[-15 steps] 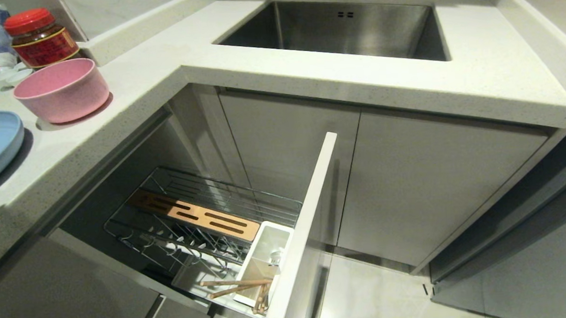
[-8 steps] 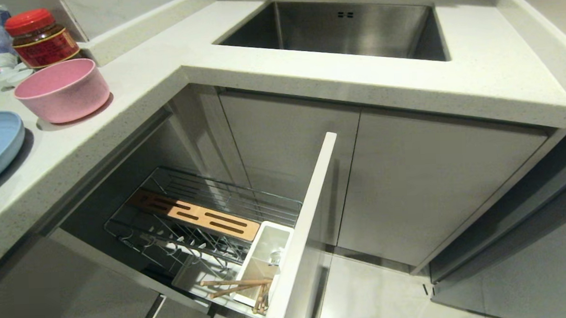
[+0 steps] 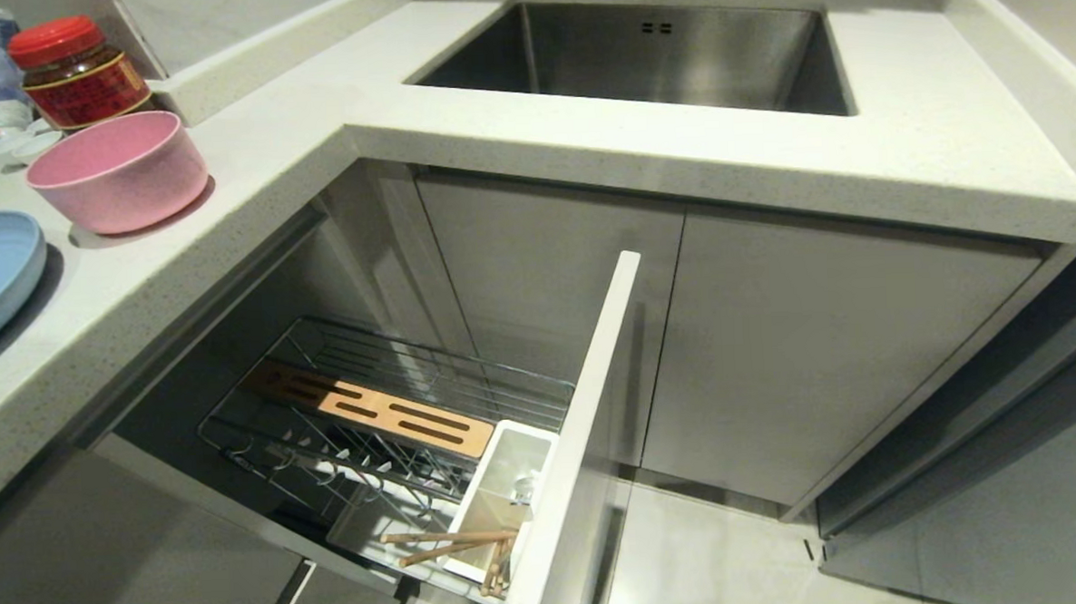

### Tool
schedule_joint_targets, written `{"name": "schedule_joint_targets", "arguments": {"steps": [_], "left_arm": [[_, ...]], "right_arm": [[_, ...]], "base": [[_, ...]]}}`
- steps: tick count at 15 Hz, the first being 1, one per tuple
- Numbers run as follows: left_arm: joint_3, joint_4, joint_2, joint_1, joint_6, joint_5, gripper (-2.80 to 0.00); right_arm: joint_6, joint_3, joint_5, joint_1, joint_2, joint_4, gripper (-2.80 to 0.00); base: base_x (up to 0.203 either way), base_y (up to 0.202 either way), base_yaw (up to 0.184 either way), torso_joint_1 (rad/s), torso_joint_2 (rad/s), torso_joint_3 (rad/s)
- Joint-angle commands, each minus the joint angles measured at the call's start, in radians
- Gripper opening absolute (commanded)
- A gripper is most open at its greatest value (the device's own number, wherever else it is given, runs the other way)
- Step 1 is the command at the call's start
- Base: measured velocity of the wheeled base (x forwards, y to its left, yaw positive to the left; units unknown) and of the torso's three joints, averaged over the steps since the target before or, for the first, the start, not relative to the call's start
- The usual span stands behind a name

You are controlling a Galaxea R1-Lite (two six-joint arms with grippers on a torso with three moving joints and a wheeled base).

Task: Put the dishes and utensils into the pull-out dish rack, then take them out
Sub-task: Pick up the fork and place it in the cupboard

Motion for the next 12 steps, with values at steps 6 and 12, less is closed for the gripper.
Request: {"name": "schedule_joint_targets", "arguments": {"steps": [6,12], "left_arm": [[-0.018,0.028,0.220,0.097,0.227,-0.181,-2.80],[-0.016,0.028,0.275,0.117,0.392,-0.208,0.00]], "right_arm": [[0.000,0.026,0.000,0.000,-0.001,0.011,-2.80],[0.000,0.026,0.000,0.000,-0.001,0.000,-2.80]], "base": [[0.000,0.000,0.000,0.000,0.00,0.000],[0.000,0.000,0.000,0.000,0.00,0.000]]}}
